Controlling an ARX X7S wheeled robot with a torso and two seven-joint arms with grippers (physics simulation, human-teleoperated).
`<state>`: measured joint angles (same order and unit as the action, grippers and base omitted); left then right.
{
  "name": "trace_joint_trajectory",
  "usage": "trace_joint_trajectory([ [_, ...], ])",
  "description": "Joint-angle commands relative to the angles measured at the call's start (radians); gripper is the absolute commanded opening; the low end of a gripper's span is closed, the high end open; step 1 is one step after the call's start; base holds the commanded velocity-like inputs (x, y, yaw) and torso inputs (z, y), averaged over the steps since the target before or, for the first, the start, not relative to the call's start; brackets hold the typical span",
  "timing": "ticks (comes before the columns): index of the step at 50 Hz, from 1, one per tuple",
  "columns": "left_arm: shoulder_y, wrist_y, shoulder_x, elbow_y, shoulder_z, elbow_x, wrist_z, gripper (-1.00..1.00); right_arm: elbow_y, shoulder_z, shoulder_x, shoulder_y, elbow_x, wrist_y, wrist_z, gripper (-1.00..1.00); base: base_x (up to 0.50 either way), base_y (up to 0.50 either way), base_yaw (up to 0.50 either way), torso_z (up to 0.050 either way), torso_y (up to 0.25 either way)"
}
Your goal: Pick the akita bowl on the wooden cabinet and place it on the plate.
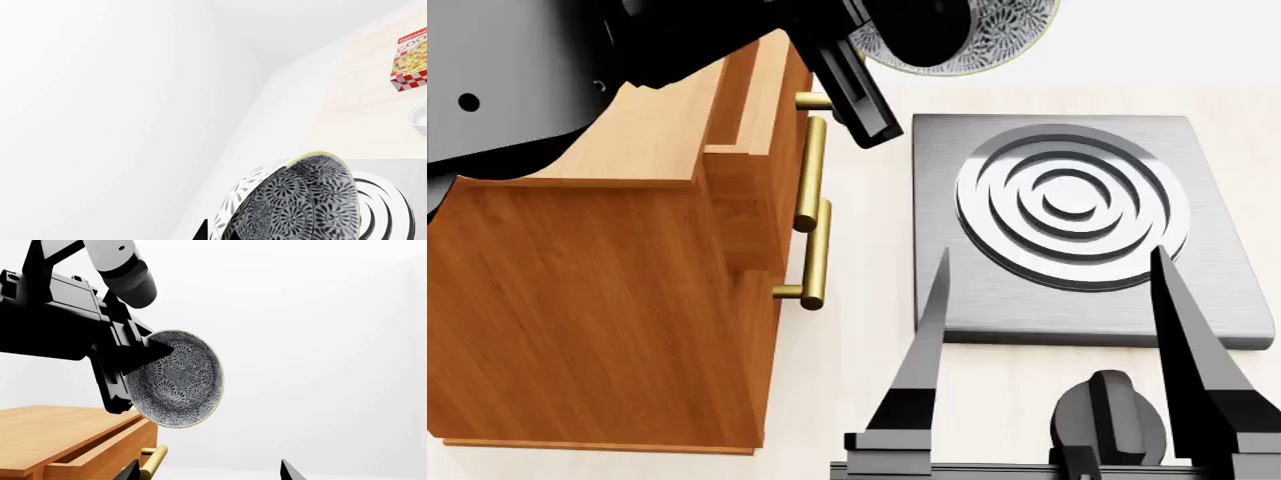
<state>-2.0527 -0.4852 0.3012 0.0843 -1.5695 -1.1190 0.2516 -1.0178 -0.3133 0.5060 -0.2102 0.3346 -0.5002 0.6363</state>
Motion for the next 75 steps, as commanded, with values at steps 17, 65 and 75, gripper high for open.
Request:
trace_joint_trajectory([
  [17,0.026,0.051,0.073,-0.138,0.0,0.045,-0.064,-1.0,0.001,-0.009,0.025,-0.006,0.019,0.014,0.029,1.0,0.0,0.0,0.0,0.0,0.001],
  [65,0.041,0.085,0.188,-0.324,-0.006,0.053,-0.175,-1.0,0.02,-0.047,0.055,-0.02,0.026,0.038,0.064,1.0,0.0,0.0,0.0,0.0,0.0],
  [75,0.043,0.079,0.207,-0.37,0.002,0.041,-0.156,-1.0,0.017,-0.047,0.06,-0.026,0.031,0.019,0.08,1.0,0.0,0.0,0.0,0.0,0.001],
])
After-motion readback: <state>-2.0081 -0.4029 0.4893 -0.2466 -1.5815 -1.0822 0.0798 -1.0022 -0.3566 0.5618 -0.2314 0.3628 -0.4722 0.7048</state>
